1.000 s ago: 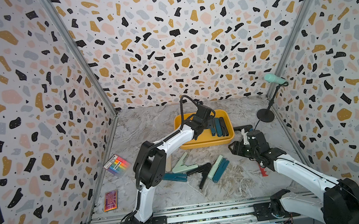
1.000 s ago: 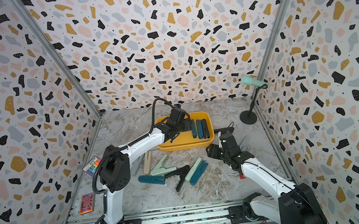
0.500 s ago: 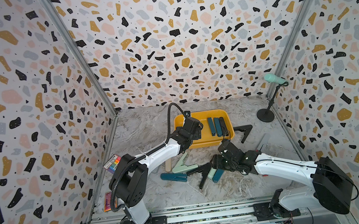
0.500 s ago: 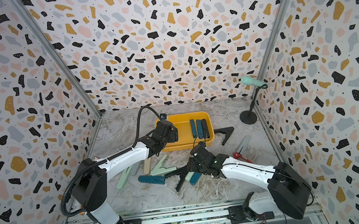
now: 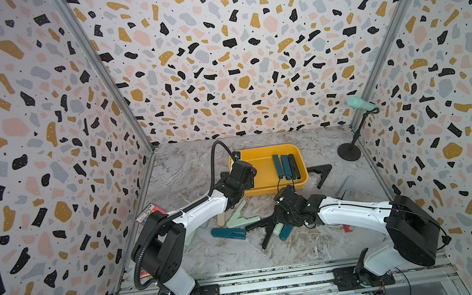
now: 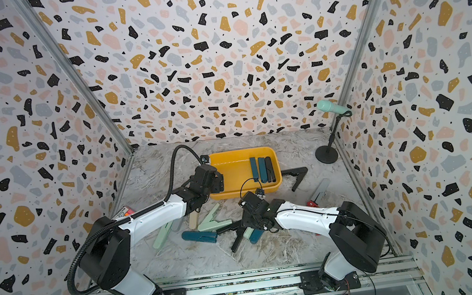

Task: Put the pruning pliers into the storage box
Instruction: Pick up the pruning pliers from the center of the board.

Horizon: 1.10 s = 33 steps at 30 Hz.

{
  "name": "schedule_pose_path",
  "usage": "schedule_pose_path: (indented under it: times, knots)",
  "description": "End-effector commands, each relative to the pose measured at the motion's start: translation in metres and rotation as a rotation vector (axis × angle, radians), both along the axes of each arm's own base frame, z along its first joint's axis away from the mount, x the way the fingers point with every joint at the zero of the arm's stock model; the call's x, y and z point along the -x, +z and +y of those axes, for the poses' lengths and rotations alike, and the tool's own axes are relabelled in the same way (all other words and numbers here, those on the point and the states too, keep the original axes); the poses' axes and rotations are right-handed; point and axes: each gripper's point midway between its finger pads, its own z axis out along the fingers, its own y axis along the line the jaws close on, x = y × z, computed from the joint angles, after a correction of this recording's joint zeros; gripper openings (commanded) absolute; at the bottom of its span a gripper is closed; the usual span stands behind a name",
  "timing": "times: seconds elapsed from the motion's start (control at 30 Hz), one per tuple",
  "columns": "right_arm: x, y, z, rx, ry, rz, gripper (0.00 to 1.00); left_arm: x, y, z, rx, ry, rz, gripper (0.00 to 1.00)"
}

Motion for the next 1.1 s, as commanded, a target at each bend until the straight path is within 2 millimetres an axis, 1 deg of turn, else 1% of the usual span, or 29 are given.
schedule_pose_path:
  times: [0.0, 0.23, 0.33, 0.4, 0.5, 0.63, 0.77, 0.83, 0.93, 1.07]
  knots:
    - [0.004, 0.003, -0.010, 0.022, -0.039, 0.008, 0.65, -0.003, 0.004, 0.000, -0.004, -0.003, -0.033, 0.87]
    - [0.005, -0.003, -0.010, 0.030, -0.033, 0.019, 0.65, -0.003, 0.003, -0.001, -0.011, -0.004, -0.032, 0.87]
    - [0.004, -0.006, -0.010, 0.018, -0.034, 0.026, 0.63, -0.003, 0.002, 0.001, -0.018, -0.001, -0.029, 0.87]
    - [0.003, -0.006, -0.008, 0.016, -0.031, 0.024, 0.61, -0.002, 0.001, 0.003, -0.024, 0.005, -0.029, 0.87]
    - [0.002, -0.005, -0.006, 0.013, -0.028, 0.027, 0.61, -0.001, 0.000, 0.005, -0.027, 0.009, -0.027, 0.87]
    - [0.005, -0.009, -0.006, 0.017, -0.018, 0.042, 0.60, -0.001, -0.002, 0.007, -0.034, 0.014, -0.023, 0.87]
    - [0.010, -0.015, -0.008, 0.033, 0.000, 0.065, 0.59, -0.001, 0.000, 0.008, -0.036, 0.015, -0.026, 0.87]
    - [0.010, -0.017, -0.010, 0.054, 0.009, 0.073, 0.57, -0.001, 0.000, 0.010, -0.040, 0.017, -0.028, 0.87]
    - [0.012, -0.021, -0.016, 0.071, 0.023, 0.095, 0.53, -0.001, 0.000, 0.011, -0.043, 0.018, -0.026, 0.87]
    - [0.011, -0.022, -0.026, 0.090, 0.015, 0.099, 0.51, 0.001, -0.003, 0.013, -0.047, 0.022, -0.022, 0.88]
